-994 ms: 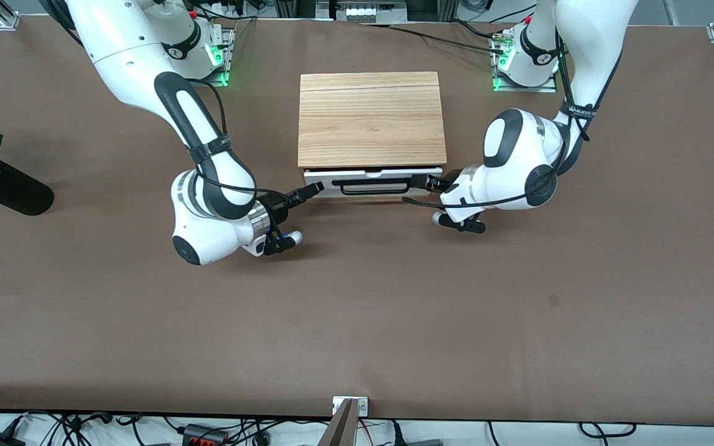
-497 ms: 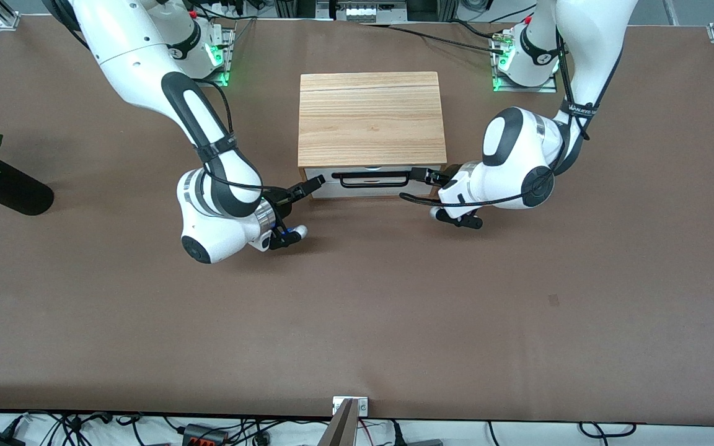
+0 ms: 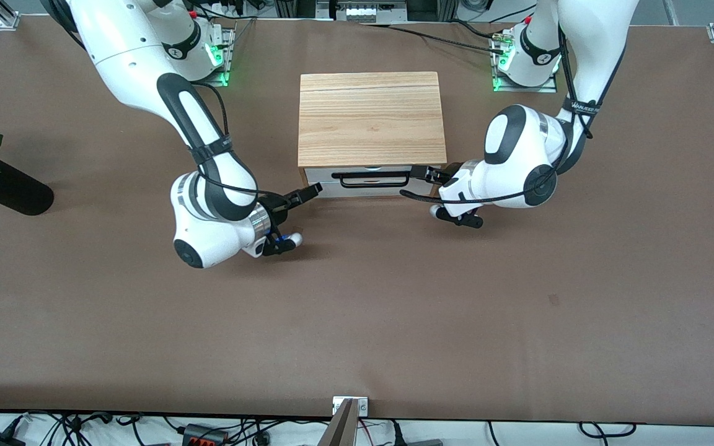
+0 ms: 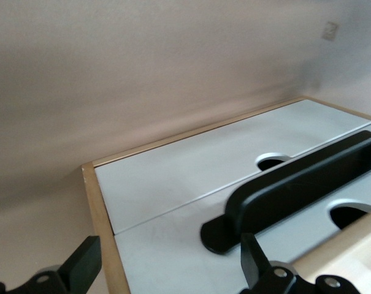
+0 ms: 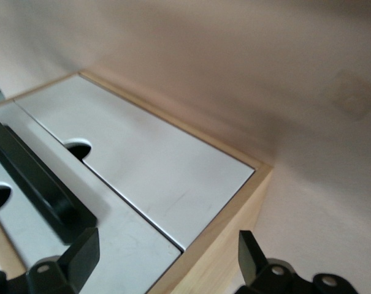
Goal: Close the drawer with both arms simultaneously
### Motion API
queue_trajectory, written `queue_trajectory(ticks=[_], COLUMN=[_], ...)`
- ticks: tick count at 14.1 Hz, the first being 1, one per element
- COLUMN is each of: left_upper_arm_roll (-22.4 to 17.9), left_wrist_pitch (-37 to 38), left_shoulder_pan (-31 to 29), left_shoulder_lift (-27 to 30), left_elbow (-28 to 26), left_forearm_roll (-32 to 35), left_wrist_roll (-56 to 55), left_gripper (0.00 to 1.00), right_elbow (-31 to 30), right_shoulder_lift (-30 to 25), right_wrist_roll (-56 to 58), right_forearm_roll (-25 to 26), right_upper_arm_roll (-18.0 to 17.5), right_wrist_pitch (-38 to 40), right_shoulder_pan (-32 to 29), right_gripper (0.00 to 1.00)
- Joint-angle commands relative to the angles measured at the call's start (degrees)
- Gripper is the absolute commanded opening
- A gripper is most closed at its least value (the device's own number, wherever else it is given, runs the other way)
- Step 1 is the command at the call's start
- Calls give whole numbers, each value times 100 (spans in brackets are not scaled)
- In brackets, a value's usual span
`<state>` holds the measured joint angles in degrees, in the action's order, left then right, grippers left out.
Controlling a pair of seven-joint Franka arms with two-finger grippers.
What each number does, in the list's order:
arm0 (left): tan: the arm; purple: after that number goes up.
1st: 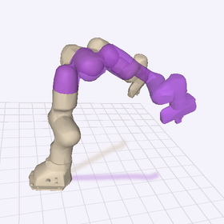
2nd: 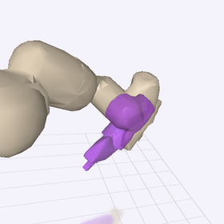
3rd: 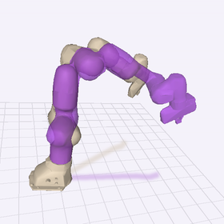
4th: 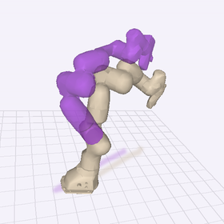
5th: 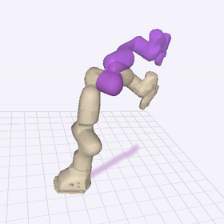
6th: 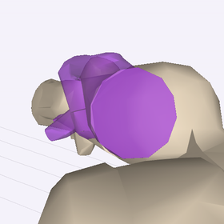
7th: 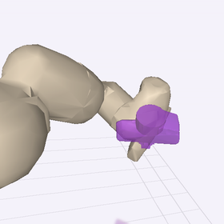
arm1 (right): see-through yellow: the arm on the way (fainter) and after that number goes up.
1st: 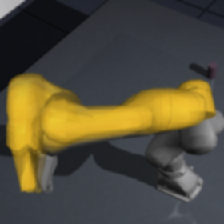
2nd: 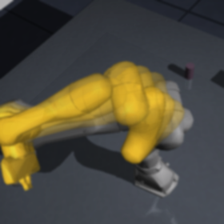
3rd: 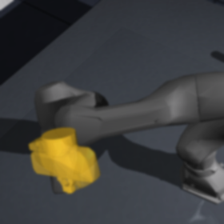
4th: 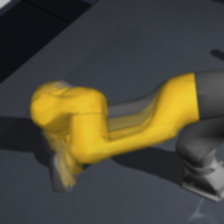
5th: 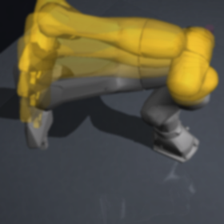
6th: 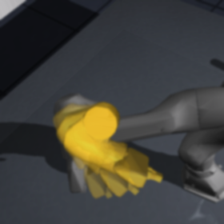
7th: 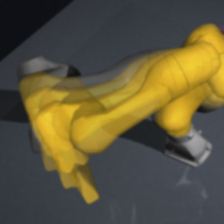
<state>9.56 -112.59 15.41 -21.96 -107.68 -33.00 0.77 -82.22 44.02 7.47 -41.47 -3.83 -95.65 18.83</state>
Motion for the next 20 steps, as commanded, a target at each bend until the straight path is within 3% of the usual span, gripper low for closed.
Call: queue_trajectory(ticks=[1,5,8,12,15,17,18,20], left_upper_arm_roll=[-42,-34,-42,-42,-60,-86,-104,-453], left_wrist_pitch=[648,1607,1923,2995,3873,4165,4140,3512], left_shoulder_pan=[-291,-880,-987,-996,-1154,-1119,-1110,-1110], left_shoulder_lift=[86,-45,-10,42,42,199,383,1154], left_elbow=[579,1897,2398,3199,3822,3877,3729,2617], left_forearm_roll=[248,1354,2356,3912,4187,4510,4660,4435], left_wrist_roll=[90,90,73,99,90,47,38,125], left_gripper=[100,100,100,100,100,100,100,100], right_elbow=[478,1319,2234,2430,2430,2430,2430,2421], right_shoulder_lift=[72,63,37,-463,-832,-1166,-1298,-1396], right_wrist_roll=[-255,-272,-255,51,440,413,535,563], right_forearm_roll=[236,525,816,1360,2315,2985,2987,3057], right_upper_arm_roll=[119,461,970,1586,1929,1938,1930,1930], right_wrist_pitch=[144,616,1214,1374,1357,1348,1391,1444], right_shoulder_pan=[-72,-283,-424,-503,-363,-371,-450,-539], right_gripper=[100,100,100,100,100,100,100,100])
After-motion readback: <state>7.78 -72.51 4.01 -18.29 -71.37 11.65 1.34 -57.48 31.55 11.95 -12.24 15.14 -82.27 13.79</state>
